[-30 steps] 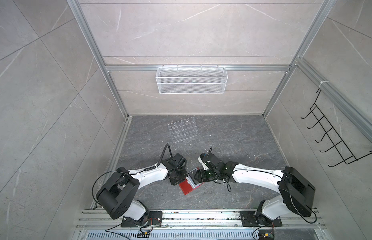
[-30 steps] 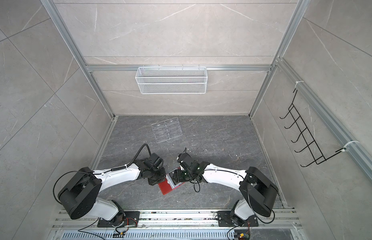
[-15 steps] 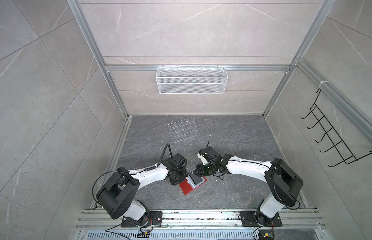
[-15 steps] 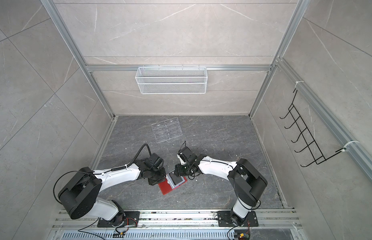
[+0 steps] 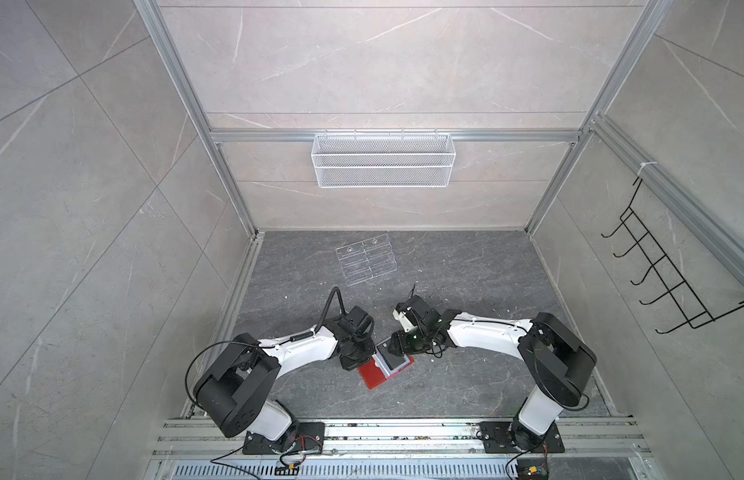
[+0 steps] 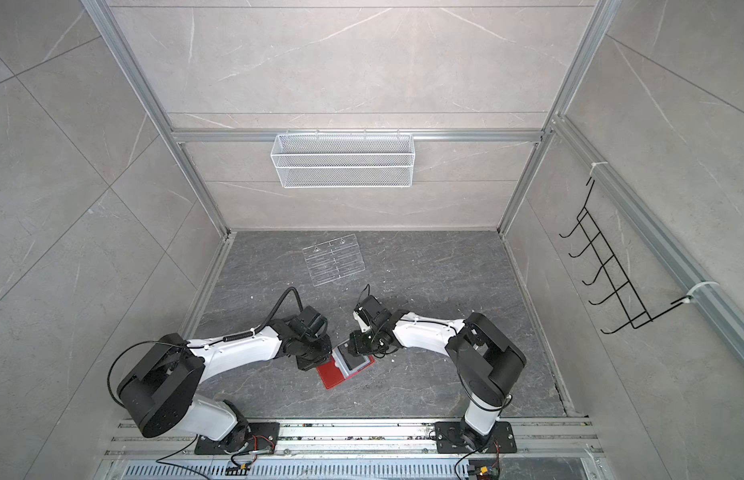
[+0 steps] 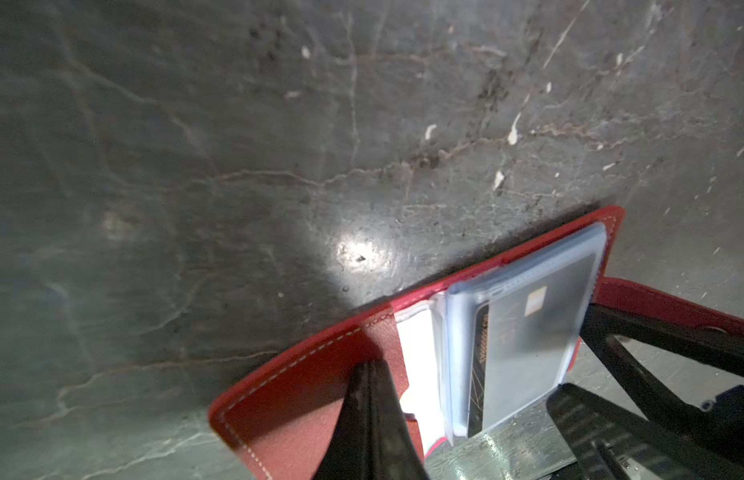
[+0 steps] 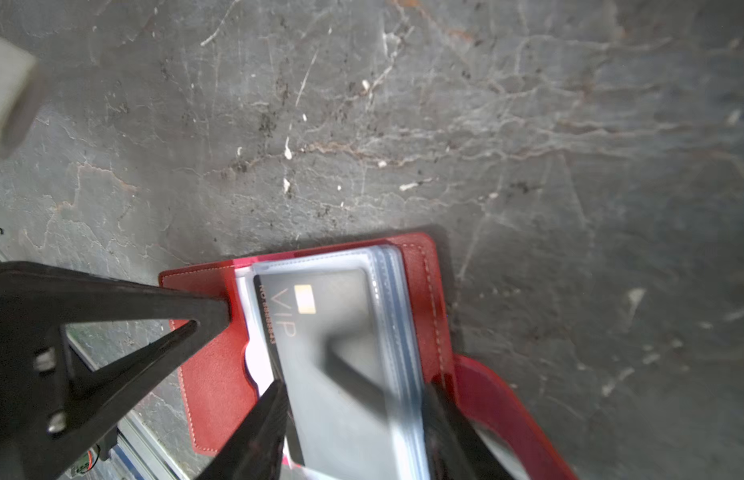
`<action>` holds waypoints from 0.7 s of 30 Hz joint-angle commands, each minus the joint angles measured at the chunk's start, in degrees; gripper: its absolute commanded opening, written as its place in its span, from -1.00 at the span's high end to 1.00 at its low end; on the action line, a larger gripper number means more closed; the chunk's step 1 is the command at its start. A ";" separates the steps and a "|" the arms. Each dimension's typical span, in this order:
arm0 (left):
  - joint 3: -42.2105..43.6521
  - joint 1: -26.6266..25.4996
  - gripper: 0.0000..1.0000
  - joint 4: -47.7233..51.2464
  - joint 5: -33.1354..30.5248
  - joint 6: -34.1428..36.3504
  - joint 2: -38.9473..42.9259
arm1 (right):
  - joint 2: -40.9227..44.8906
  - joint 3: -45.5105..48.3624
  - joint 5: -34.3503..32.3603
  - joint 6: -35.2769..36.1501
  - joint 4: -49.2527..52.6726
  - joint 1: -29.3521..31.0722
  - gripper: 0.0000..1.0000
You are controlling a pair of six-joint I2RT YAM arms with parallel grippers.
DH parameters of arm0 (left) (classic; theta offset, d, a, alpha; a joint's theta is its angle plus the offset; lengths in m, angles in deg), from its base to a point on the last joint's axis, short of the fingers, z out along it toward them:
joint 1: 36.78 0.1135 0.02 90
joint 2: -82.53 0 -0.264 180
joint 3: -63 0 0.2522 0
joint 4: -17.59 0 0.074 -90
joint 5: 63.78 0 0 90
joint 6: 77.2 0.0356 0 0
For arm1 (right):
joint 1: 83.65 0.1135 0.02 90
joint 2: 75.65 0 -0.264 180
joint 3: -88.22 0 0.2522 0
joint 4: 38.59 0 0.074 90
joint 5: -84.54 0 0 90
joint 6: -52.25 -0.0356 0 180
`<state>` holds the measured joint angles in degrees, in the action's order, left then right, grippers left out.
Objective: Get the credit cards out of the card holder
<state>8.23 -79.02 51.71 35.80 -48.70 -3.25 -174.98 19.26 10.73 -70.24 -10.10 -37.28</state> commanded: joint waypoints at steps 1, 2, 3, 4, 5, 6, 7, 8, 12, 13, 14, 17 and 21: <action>1.67 -1.00 1.00 -3.40 -0.93 0.76 -3.96 | -1.31 0.26 -0.64 0.72 -0.59 -0.03 -0.09; 1.71 -0.97 1.00 -3.42 -0.93 0.74 -3.94 | -1.47 0.34 -0.56 0.73 -0.61 -0.05 -0.08; 1.71 -0.93 1.00 -3.40 -0.97 0.76 -4.02 | -1.59 0.54 -0.20 0.64 -0.93 -0.02 -0.09; 1.61 -1.00 1.00 -3.41 -1.06 0.71 -4.09 | -1.57 1.02 0.43 0.36 -1.54 -0.04 -0.09; 1.64 -0.97 1.00 -3.44 -1.06 0.78 -4.18 | -1.53 1.50 0.95 0.01 -2.02 0.00 -0.09; 1.60 -0.98 1.00 -3.44 -1.14 0.82 -4.30 | -1.45 1.98 1.60 -0.35 -2.62 -0.03 -0.09; 1.61 -1.00 1.00 -3.57 -1.15 0.82 -4.46 | -1.33 2.66 1.91 -0.84 -3.16 -0.06 -0.10; 1.58 -0.96 1.00 -3.65 -1.25 0.91 -4.61 | -1.18 3.29 2.30 -1.21 -3.63 0.00 -0.10; 1.97 -1.00 1.00 -4.51 -1.32 1.01 -5.29 | -0.18 6.17 5.67 -3.50 -6.78 0.67 -0.11; 2.16 -1.01 1.00 -4.75 -1.45 1.03 -5.50 | -0.05 6.50 5.70 -3.95 -6.71 1.19 -0.11; 2.29 -0.95 1.00 -4.97 -1.54 1.02 -5.67 | 0.23 6.94 5.70 -4.56 -6.81 1.73 -0.11; 2.72 -0.99 1.00 -5.64 -1.69 1.02 -6.28 | 1.69 9.09 5.51 -6.86 -8.10 2.67 -0.11; 3.22 -1.00 1.00 -6.64 -1.50 0.93 -6.77 | 4.07 11.68 6.07 -9.52 -10.90 2.99 -0.12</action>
<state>8.27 -79.02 51.47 35.49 -48.50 -4.19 -171.15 27.92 12.82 -76.12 -22.17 -36.18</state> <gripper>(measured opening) 0.044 0.559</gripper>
